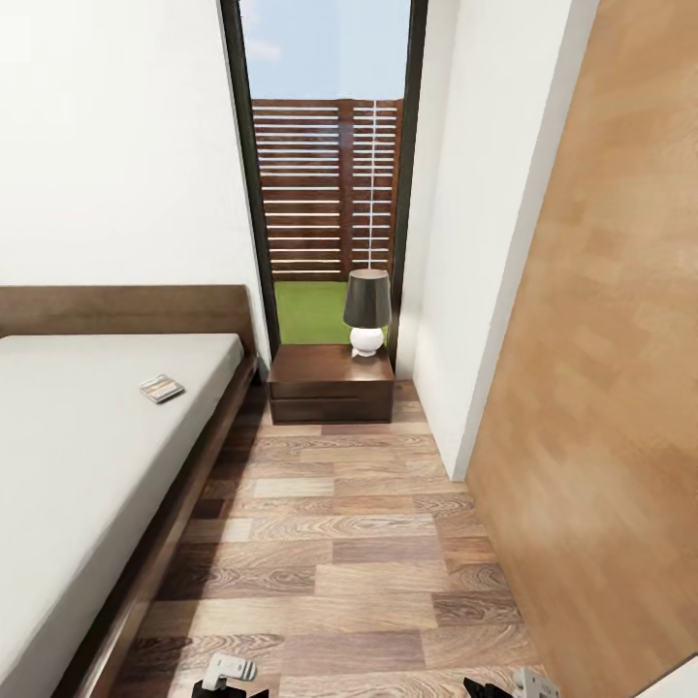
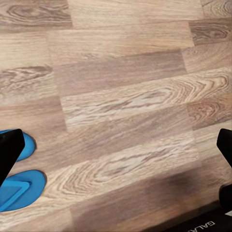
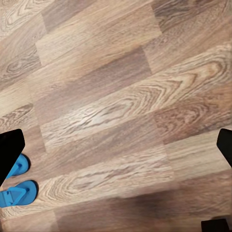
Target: In the bedroom, move the book from the bed onto either nightstand, and place the two sandals side by side next to the bed.
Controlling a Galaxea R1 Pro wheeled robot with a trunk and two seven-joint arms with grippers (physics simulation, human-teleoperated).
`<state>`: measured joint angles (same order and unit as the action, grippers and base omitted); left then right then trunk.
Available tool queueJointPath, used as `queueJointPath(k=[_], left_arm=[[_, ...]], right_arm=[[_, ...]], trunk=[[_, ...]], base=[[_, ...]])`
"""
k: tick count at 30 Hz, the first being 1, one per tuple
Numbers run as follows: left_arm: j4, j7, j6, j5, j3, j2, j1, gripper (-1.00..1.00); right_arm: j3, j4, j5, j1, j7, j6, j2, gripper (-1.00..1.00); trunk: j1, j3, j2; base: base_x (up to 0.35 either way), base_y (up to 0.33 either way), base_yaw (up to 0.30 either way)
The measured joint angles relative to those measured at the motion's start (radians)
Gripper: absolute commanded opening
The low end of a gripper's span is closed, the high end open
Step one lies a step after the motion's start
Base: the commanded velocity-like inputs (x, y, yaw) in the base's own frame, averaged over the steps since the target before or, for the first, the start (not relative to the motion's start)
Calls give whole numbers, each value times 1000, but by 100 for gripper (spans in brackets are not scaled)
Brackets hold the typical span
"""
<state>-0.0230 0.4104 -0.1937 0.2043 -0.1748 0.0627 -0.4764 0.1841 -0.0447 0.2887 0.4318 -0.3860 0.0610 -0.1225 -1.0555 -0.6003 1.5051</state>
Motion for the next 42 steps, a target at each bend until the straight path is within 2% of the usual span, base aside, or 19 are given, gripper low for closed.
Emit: queueJointPath(k=[9, 42], left_arm=[[1, 0, 0, 0, 1, 0, 0, 100], [1, 0, 0, 0, 1, -2, 0, 100]], right_arm=[[0, 0, -4, 0, -4, 0, 0, 100], [0, 0, -5, 0, -5, 0, 0, 100]], trunk=[[0, 4, 0], [0, 57, 0]], base=[[0, 0, 0], [0, 0, 0]])
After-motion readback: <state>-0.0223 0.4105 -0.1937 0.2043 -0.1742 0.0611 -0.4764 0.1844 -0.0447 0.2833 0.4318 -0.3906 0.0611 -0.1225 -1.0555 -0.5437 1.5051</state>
